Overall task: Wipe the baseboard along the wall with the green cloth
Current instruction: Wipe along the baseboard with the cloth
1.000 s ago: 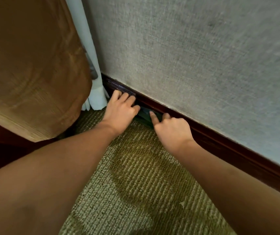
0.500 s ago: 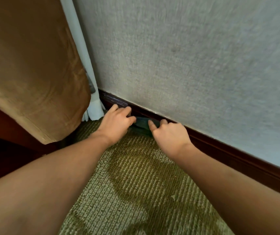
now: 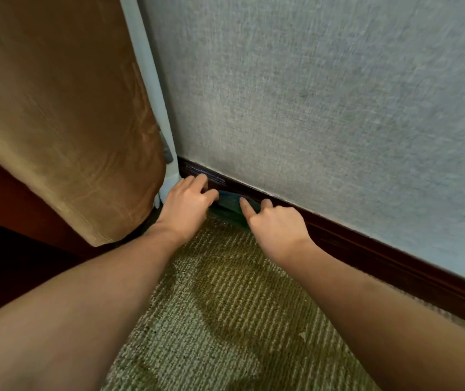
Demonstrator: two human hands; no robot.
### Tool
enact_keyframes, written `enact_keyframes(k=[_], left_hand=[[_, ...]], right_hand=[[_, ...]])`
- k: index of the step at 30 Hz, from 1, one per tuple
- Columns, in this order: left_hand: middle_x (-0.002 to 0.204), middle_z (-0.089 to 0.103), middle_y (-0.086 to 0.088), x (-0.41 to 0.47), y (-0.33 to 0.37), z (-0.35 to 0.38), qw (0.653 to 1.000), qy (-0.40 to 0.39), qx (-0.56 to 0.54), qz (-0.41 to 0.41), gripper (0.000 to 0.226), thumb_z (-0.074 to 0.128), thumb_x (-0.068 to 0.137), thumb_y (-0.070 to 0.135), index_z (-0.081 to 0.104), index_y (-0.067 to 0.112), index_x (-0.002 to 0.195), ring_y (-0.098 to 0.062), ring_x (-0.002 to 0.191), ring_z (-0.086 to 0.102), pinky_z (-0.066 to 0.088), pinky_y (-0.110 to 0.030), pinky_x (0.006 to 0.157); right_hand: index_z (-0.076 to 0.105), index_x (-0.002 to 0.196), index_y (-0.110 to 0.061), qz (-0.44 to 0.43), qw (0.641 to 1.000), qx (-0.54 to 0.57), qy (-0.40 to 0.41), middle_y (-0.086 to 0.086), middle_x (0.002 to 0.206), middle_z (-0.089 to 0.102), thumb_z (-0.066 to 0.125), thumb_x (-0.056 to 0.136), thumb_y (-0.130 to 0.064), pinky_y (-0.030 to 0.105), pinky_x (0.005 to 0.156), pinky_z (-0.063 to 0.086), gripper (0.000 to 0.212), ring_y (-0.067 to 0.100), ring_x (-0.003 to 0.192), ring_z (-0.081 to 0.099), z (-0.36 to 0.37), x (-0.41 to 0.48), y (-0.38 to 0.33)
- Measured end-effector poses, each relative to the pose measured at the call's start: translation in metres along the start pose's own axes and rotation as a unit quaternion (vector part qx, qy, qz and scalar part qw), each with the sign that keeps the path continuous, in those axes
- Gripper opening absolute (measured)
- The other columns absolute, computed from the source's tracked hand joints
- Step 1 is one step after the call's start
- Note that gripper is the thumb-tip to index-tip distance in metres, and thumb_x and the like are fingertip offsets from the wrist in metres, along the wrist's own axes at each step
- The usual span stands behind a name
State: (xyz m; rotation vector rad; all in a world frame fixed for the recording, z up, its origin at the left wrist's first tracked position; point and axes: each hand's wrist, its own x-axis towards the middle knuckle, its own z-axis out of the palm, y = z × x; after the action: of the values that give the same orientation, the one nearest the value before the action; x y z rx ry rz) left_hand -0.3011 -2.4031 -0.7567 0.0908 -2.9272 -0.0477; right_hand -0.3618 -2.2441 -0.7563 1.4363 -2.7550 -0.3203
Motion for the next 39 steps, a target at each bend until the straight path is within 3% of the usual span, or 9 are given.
enact_keyframes(k=[5,12,18,26,32,39], left_hand=[[0.094,0.053,-0.022,0.009,-0.013,0.018,0.998,0.004,-0.024,-0.053,0.025,0.06,0.078,-0.006,0.067,0.001,0.101,-0.036,0.082,0.052,0.042,-0.04,0.068],[0.103,0.052,-0.025,0.033,-0.021,0.033,0.995,0.037,-0.033,-0.087,0.023,0.057,0.079,-0.007,0.064,-0.002,0.101,-0.038,0.094,0.05,0.04,-0.043,0.073],[0.075,0.055,-0.027,0.033,-0.021,0.035,0.998,0.047,-0.025,-0.043,0.021,0.066,0.058,-0.02,0.064,-0.008,0.075,-0.039,0.066,0.055,0.042,-0.036,0.054],[0.102,0.052,-0.025,0.036,-0.036,0.039,0.99,0.051,-0.018,-0.127,0.019,0.053,0.081,-0.007,0.064,-0.003,0.096,-0.037,0.094,0.048,0.034,-0.042,0.076],[0.08,0.054,-0.029,0.03,-0.009,0.043,0.992,0.078,-0.058,-0.08,0.018,0.061,0.064,-0.018,0.065,-0.006,0.077,-0.042,0.074,0.055,0.047,-0.044,0.061],[0.075,0.054,-0.028,0.028,-0.011,0.045,0.995,0.072,-0.047,-0.053,0.02,0.066,0.06,-0.019,0.066,-0.006,0.076,-0.041,0.071,0.056,0.046,-0.04,0.061]], right_hand=[[0.005,0.147,-0.013,0.005,1.0,0.006,-0.005,0.016,0.111,0.048,0.039,0.089,-0.001,0.032,0.044,0.023,0.068,0.029,0.079,0.059,0.011,0.017,-0.002],[0.009,0.147,-0.01,0.03,0.999,0.007,0.018,0.019,0.116,0.051,0.036,0.092,-0.002,0.034,0.058,0.033,0.062,0.032,0.088,0.06,0.02,0.043,-0.006],[0.006,0.147,-0.012,0.006,1.0,0.013,0.008,0.018,0.111,0.051,0.035,0.091,-0.001,0.035,0.055,0.032,0.064,0.031,0.083,0.059,0.027,0.052,-0.007],[0.016,0.146,-0.021,0.041,0.993,0.106,0.001,0.012,0.105,0.059,0.04,0.087,0.001,0.034,0.062,0.035,0.067,0.033,0.094,0.058,0.014,0.068,-0.011],[0.012,0.147,-0.023,0.034,0.996,0.079,0.001,0.012,0.105,0.058,0.04,0.093,-0.007,0.033,0.062,0.034,0.062,0.032,0.092,0.058,0.021,0.041,0.008],[0.009,0.147,-0.02,0.037,0.998,0.059,-0.006,0.013,0.107,0.056,0.038,0.091,-0.005,0.034,0.061,0.034,0.065,0.032,0.092,0.059,0.025,0.038,0.005]])
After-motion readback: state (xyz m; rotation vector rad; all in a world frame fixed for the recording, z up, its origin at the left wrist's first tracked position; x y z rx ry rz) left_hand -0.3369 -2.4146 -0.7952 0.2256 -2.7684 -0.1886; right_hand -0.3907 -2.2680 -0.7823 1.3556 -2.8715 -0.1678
